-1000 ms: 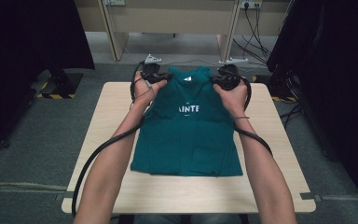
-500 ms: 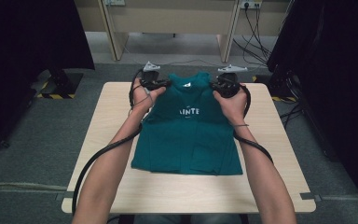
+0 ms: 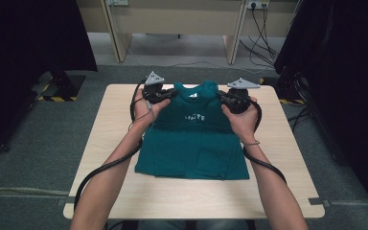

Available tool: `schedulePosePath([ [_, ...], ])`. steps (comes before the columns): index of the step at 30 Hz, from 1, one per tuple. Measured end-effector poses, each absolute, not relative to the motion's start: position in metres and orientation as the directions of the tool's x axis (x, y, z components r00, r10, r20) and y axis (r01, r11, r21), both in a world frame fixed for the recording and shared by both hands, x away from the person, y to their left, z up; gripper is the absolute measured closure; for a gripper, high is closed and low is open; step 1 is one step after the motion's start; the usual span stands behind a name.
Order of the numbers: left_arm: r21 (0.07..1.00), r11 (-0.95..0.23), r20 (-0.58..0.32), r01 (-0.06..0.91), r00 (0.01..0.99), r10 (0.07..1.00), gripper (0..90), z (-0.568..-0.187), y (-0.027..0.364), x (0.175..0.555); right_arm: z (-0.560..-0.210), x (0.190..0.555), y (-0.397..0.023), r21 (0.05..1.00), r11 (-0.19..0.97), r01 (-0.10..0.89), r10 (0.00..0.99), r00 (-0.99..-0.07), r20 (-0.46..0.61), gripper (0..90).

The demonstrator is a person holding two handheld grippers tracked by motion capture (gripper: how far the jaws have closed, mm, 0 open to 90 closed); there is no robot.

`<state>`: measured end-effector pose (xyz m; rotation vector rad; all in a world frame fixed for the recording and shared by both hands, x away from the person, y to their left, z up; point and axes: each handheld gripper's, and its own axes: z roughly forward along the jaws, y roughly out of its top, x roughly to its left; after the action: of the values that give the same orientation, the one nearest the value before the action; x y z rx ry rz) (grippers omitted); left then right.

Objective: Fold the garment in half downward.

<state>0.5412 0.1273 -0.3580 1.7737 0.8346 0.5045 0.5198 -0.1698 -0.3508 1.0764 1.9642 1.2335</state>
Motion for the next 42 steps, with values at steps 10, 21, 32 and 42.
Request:
schedulePosePath([
  [10,0.944,-0.193,-0.043,0.267,0.681,0.731,84.6,-0.366,0.134,0.519,-0.358,0.490,-0.169,0.925,0.256,0.280,0.850,-0.521,-0.077,86.4],
  [21,0.948,-0.201,-0.029,0.249,0.691,0.722,84.5,-0.372,0.139,0.501,-0.362,0.467,-0.167,0.931,0.274,0.241,0.836,-0.539,-0.107,86.4],
  [32,0.951,-0.203,-0.021,0.234,0.703,0.711,84.5,-0.378,0.139,0.484,-0.369,0.453,-0.169,0.932,0.283,0.227,0.828,-0.548,-0.119,86.3],
  [42,0.952,-0.205,-0.016,0.228,0.705,0.709,84.5,-0.385,0.141,0.472,-0.376,0.437,-0.169,0.934,0.289,0.210,0.823,-0.552,-0.131,86.1],
])
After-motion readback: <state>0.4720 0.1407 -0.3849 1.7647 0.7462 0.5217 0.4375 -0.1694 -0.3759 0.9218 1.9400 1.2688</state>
